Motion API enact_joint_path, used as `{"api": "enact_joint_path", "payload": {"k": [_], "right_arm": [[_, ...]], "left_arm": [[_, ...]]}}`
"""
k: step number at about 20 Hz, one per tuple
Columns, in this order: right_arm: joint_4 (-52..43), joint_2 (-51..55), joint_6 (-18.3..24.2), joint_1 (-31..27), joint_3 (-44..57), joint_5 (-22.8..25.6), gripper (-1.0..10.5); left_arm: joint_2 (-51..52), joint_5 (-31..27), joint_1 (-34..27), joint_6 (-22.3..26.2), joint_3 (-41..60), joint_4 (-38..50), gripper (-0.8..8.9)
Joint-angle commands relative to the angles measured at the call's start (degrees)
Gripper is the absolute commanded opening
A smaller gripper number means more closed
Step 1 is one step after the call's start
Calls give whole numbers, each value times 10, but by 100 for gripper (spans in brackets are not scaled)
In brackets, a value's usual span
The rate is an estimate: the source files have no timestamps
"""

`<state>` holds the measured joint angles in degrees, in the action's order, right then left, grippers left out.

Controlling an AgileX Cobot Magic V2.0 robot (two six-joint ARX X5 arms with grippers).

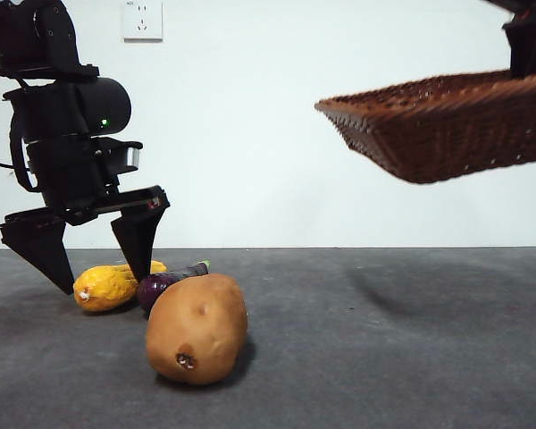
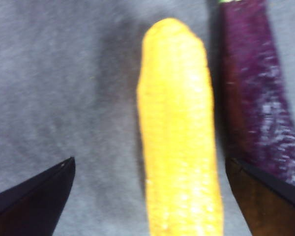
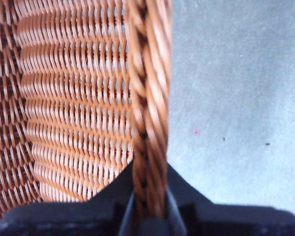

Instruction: Help me put the vegetables on the table into the basket

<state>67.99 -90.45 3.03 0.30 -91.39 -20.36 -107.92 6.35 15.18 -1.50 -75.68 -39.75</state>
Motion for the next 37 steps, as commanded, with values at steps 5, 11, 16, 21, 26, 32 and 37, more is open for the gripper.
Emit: {"api": "enact_joint_path", "payload": {"k": [5, 11, 16, 21, 26, 32, 37], "right_arm": [[14, 26, 5, 1, 1, -7, -16], [14, 26, 1, 1, 1, -6, -16], [-3, 25, -48, 19, 1, 49, -16], [-6, 24, -92, 105, 1, 114, -16], [-4, 24, -122, 182, 1, 114, -16], [8, 24, -138, 234, 2, 114, -16], [19, 24, -139, 245, 2, 114, -16]], "left_arm": [[-12, -4, 7, 1, -1, -3, -13], [32, 28, 5, 0, -17, -13, -9], [190, 200, 21, -72, -17, 1, -9], [251, 234, 113, -175, -17, 87, -9], [222, 184, 170, -247, -17, 126, -3], [200, 132, 205, -299, -17, 126, 86], [198, 97, 220, -325, -17, 125, 508]]}}
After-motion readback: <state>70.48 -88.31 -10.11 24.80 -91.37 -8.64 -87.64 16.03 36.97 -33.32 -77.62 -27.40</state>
